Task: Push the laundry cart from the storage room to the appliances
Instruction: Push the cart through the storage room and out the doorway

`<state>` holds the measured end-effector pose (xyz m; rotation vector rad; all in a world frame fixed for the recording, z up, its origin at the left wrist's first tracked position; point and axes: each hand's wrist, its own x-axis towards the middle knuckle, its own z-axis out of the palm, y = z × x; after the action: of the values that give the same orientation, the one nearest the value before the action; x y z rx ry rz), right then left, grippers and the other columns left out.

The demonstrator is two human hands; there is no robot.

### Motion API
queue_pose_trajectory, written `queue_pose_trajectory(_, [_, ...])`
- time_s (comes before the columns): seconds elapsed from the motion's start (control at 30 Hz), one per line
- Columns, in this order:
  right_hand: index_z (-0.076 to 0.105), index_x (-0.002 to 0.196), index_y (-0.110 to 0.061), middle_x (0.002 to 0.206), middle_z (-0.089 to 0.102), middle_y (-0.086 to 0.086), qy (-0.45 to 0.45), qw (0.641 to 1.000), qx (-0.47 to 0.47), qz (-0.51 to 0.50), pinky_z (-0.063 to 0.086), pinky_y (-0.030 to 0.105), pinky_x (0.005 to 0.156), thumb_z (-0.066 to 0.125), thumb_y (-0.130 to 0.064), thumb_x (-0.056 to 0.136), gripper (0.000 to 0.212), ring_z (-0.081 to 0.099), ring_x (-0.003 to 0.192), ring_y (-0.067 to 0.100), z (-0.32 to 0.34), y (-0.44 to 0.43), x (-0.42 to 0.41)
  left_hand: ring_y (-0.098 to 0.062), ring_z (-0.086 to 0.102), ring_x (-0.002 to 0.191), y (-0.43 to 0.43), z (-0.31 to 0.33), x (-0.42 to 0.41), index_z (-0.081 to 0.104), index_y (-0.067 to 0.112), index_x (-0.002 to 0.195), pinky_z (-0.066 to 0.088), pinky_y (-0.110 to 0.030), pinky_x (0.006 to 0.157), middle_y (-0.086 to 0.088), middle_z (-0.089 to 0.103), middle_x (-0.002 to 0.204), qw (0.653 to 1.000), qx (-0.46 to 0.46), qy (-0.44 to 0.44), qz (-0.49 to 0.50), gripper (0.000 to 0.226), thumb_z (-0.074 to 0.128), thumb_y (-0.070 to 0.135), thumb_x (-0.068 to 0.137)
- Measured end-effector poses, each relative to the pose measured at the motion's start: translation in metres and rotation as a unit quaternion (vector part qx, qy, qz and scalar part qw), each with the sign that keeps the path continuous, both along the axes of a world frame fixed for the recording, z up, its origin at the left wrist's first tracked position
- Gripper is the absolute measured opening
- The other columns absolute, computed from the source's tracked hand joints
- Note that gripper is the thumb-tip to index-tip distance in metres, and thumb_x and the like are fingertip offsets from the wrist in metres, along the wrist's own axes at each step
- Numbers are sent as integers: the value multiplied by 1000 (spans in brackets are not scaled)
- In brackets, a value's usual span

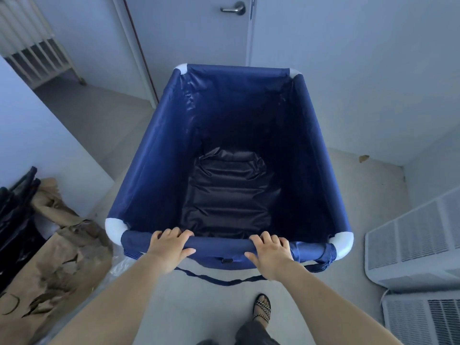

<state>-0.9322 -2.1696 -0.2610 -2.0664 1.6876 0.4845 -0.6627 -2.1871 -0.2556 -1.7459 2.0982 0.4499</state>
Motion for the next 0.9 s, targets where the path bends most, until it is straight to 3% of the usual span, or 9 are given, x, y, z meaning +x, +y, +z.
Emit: queue_pose_trajectory(0.9, [21, 144, -23, 140, 35, 6, -4, 990, 0, 139, 24, 43, 107, 25, -45, 101, 48, 38, 124, 28, 2, -143, -55, -18, 43, 121, -77, -8, -53, 31, 36, 137, 24, -36, 108, 5, 47, 127, 991, -15, 7, 131, 42, 32, 50, 98])
